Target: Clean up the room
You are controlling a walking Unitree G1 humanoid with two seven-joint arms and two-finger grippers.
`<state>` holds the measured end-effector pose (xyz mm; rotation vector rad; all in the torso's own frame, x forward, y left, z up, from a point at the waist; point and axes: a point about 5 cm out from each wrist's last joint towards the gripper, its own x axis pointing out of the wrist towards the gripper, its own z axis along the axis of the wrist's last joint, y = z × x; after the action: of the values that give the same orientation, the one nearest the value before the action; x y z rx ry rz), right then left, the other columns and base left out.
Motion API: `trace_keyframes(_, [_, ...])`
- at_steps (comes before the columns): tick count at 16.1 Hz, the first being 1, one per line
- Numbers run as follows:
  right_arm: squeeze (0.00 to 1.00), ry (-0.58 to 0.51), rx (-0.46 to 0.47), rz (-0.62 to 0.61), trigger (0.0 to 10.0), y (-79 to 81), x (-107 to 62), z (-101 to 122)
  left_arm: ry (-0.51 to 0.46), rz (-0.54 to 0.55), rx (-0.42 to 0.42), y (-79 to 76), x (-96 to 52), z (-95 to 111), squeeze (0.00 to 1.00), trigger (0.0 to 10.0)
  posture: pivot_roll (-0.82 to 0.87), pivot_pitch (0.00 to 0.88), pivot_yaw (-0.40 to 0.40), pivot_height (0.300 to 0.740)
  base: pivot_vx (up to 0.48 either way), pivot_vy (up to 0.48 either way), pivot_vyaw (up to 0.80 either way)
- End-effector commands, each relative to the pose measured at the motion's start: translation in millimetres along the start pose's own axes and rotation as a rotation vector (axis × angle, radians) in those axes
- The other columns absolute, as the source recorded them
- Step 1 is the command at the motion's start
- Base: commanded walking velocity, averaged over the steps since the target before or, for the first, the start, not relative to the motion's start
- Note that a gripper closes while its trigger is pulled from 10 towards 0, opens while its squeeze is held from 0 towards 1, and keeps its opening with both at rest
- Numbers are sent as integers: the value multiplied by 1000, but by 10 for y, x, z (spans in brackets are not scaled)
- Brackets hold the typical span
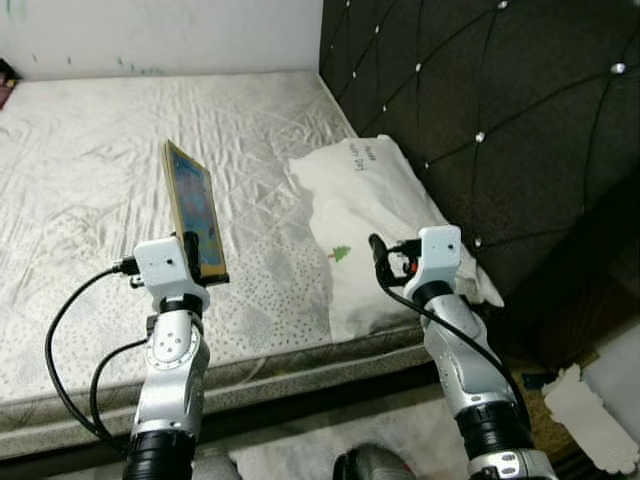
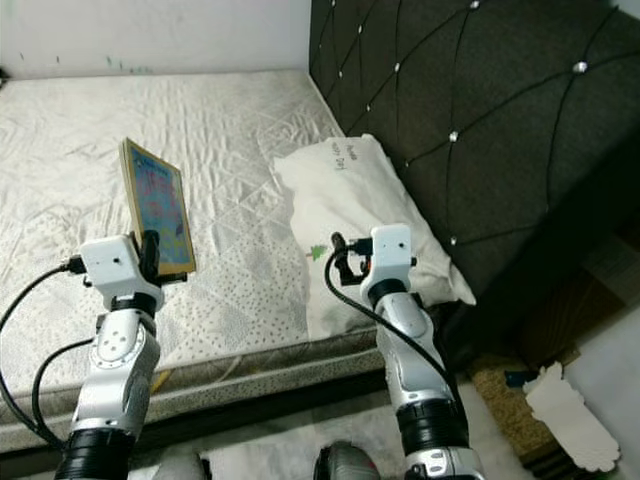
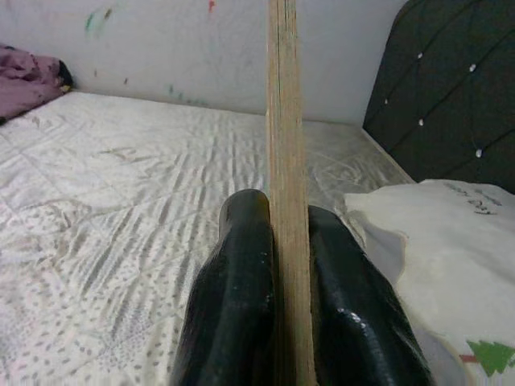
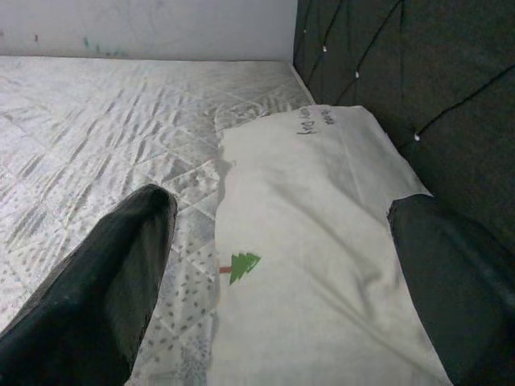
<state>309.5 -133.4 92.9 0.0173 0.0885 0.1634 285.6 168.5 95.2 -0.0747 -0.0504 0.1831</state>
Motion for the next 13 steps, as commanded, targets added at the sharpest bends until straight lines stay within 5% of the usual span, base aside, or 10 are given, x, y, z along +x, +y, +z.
trace_keyframes(1, [0, 1, -9, -1, 10000, -5, 0, 17, -27, -5, 4, -29, 17, 60, 0, 10000, 85, 0, -48, 641, 0, 0, 0])
trace_keyframes(13, [0, 12, -13, 4, 10000, 8, 0, -4, -33, 41, 25, 90, 49, 77, 0, 10000, 86, 0, -47, 626, 0, 0, 0])
